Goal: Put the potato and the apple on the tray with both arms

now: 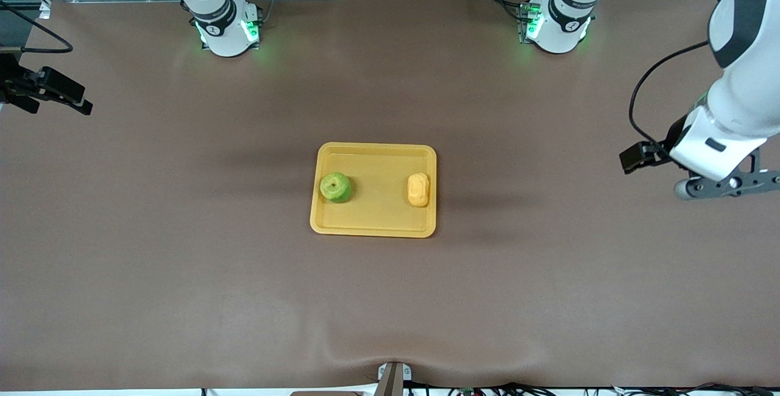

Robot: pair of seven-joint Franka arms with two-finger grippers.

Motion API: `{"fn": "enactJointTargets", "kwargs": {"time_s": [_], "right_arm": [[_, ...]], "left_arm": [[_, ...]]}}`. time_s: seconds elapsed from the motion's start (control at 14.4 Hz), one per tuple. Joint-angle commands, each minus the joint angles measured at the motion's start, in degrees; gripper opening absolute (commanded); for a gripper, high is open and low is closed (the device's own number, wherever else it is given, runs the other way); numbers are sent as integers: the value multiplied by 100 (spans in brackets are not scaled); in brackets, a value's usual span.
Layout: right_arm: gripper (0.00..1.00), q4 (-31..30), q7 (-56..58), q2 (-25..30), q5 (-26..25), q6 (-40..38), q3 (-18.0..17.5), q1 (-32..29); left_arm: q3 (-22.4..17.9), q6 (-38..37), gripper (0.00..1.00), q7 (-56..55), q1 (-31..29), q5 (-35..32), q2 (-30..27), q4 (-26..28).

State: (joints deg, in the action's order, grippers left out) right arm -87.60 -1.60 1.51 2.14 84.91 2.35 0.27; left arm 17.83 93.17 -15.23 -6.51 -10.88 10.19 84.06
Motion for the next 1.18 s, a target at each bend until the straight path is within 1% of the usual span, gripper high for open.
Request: {"fn": "enactJointTargets", "kwargs": {"time_s": [0.0,0.14,0.21,0.28,0.35,0.42,0.55,0.76,0.9,1.11], "right_arm": [[100,120,-34,7,-109,-80,2,43],[100,120,-34,7,-109,-80,-7,60],[100,129,-34,7,-100,-80,-7,52],[100,129,-25,7,-100,-80,-7,52],[100,129,-25,7,-109,-80,-7,52],[100,129,-25,7,-109,-80,2,43],[100,129,-25,7,-109,-89,2,43],[100,129,-25,7,-109,-89,11,25],[100,120,-25,7,-109,-263,2,51],[100,155,-16,7,-118,-308,11,17]], "left_arm": [[10,-237,100,467,-184,112,-438,119],[-25,-343,100,836,-237,121,-701,154],[-199,-395,100,934,-150,164,-842,189],[-514,-552,100,952,147,217,-974,207],[-926,-763,100,969,498,270,-1062,207],[-1148,-922,100,987,658,409,-1194,233],[-1229,-1063,100,979,686,621,-1370,321],[-1211,-1239,100,882,669,631,-1564,418],[-1194,-1275,100,864,616,858,-1599,427],[-1167,-1310,100,855,625,903,-1678,471]]}}
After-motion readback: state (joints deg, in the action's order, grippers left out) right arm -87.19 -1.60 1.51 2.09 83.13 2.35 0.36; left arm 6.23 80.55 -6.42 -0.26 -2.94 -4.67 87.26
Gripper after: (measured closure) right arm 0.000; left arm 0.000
